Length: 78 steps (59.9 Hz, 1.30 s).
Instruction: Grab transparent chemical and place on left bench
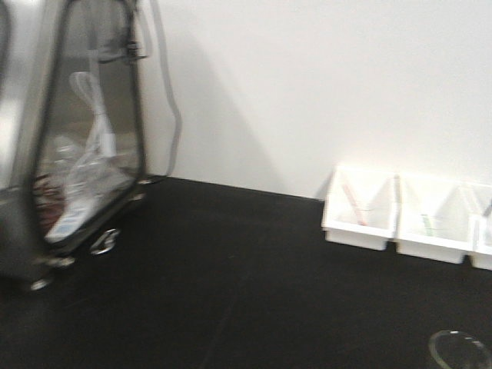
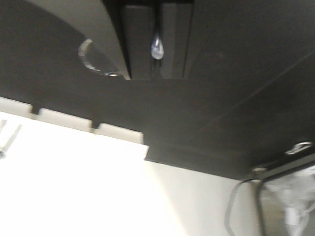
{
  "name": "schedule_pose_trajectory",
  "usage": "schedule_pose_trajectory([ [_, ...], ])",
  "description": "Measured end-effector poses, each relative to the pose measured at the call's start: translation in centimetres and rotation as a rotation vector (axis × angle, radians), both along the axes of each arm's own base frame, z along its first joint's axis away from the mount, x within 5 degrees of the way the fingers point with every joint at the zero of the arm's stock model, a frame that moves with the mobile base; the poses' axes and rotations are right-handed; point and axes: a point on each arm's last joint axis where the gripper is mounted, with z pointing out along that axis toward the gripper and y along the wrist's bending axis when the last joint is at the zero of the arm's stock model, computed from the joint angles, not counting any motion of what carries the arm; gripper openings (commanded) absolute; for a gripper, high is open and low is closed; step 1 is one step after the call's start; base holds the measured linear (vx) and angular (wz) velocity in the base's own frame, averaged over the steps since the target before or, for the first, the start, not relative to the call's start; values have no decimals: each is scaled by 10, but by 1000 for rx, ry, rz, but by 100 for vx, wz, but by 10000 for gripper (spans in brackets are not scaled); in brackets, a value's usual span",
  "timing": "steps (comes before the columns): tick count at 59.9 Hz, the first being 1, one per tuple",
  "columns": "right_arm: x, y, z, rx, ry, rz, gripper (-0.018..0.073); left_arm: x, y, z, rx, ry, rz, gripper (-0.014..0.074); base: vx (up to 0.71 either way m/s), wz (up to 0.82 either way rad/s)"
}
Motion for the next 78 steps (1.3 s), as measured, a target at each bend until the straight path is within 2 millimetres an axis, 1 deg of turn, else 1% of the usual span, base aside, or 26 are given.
schedule_pose_trajectory([
  [13, 0, 0, 0, 0, 0, 0, -1, 0, 0, 0, 0, 0, 0, -3, 22, -62],
  [26, 0, 0, 0, 0, 0, 0, -1, 0, 0, 0, 0, 0, 0, -3, 16, -35],
  [78, 0, 0, 0, 0, 0, 0, -1, 0, 0, 0, 0, 0, 0, -3, 6, -9],
])
